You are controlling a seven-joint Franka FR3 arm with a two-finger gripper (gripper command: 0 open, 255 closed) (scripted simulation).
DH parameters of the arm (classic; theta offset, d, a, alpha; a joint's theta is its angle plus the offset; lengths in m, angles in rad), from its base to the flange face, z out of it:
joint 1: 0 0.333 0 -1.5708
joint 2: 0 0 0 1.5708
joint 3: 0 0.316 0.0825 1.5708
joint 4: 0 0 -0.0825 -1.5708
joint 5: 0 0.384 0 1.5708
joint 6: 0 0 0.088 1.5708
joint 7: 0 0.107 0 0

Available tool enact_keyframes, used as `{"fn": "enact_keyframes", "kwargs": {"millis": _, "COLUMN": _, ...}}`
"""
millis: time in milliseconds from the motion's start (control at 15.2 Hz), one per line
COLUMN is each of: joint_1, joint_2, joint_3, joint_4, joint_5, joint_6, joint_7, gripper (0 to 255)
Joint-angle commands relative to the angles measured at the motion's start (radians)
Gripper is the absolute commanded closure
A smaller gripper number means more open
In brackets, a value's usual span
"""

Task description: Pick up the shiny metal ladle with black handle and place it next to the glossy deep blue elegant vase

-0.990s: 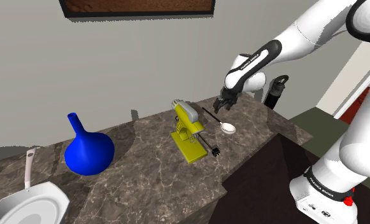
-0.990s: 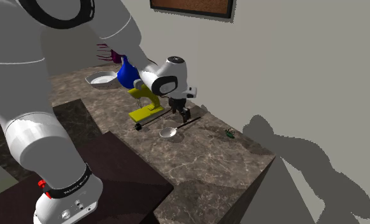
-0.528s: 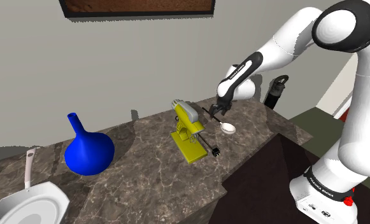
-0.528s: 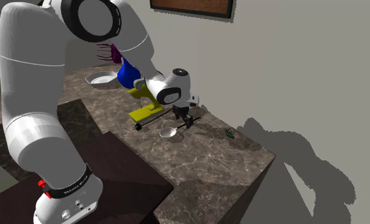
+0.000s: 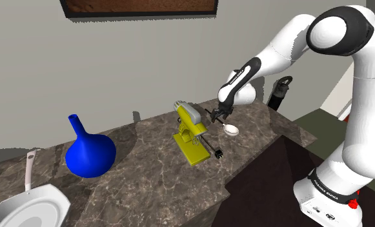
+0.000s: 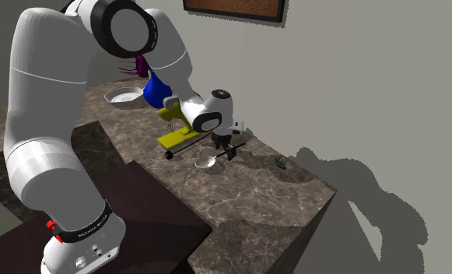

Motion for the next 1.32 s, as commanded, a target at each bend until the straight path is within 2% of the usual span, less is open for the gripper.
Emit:
{"fn": "enact_keyframes", "kwargs": {"millis": 0, "joint_1": 0.0, "joint_2": 0.001, "joint_3": 0.0, "joint_4": 0.0, "joint_5": 0.0, "joint_6": 0.001, "joint_7": 0.0, "gripper": 0}}
{"fn": "enact_keyframes", "kwargs": {"millis": 132, "joint_1": 0.0, "joint_2": 0.0, "joint_3": 0.0, "joint_4": 0.0, "joint_5": 0.0, "joint_6": 0.001, "joint_7": 0.0, "gripper": 0}}
{"fn": "enact_keyframes", "kwargs": {"millis": 198, "joint_1": 0.0, "joint_2": 0.0, "joint_3": 0.0, "joint_4": 0.0, "joint_5": 0.0, "joint_6": 0.001, "joint_7": 0.0, "gripper": 255}}
{"fn": "enact_keyframes", "kwargs": {"millis": 792, "joint_1": 0.0, "joint_2": 0.001, "joint_3": 0.0, "joint_4": 0.0, "joint_5": 0.0, "joint_6": 0.001, "joint_7": 0.0, "gripper": 255}}
{"fn": "enact_keyframes", "kwargs": {"millis": 1254, "joint_1": 0.023, "joint_2": -0.094, "joint_3": -0.029, "joint_4": -0.022, "joint_5": -0.028, "joint_6": -0.072, "joint_7": 0.03, "gripper": 255}}
